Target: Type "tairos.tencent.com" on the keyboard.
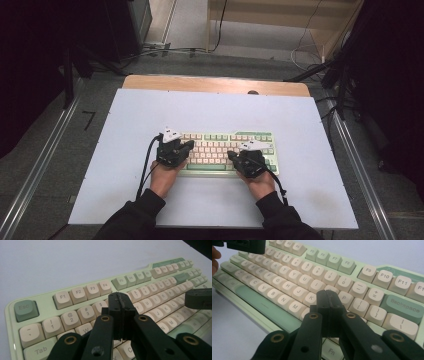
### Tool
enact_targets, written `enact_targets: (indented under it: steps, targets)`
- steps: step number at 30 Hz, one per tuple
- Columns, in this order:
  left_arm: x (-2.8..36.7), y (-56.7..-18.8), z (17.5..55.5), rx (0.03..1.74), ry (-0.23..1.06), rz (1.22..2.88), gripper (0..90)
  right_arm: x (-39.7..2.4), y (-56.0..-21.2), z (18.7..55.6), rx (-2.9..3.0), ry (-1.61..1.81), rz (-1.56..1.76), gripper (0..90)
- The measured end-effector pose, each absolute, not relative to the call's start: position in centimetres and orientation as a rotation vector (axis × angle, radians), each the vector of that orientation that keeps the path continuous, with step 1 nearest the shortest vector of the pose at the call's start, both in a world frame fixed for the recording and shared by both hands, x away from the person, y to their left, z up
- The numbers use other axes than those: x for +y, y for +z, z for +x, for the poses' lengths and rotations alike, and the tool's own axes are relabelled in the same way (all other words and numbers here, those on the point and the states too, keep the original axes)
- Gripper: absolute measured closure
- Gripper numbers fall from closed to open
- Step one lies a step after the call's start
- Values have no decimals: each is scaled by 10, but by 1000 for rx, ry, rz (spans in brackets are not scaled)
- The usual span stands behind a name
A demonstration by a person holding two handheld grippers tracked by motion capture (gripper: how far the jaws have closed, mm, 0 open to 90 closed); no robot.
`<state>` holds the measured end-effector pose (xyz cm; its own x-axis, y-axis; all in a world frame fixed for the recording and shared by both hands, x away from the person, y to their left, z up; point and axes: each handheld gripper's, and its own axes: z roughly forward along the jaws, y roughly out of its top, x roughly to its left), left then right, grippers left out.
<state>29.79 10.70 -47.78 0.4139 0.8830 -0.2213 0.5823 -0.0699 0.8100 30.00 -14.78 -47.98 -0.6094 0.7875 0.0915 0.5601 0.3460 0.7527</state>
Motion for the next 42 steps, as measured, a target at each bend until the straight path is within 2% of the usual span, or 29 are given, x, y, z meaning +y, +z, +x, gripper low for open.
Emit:
enact_targets:
  steps: [24, 42]
  targets:
    - [117, -477, 295, 1292, 426, 1758, 900, -146, -489, 298, 2371, 1060, 1181, 876]
    - [119, -478, 295, 1293, 428, 1758, 900, -144, -474, 300, 2322, 1149, 1179, 876]
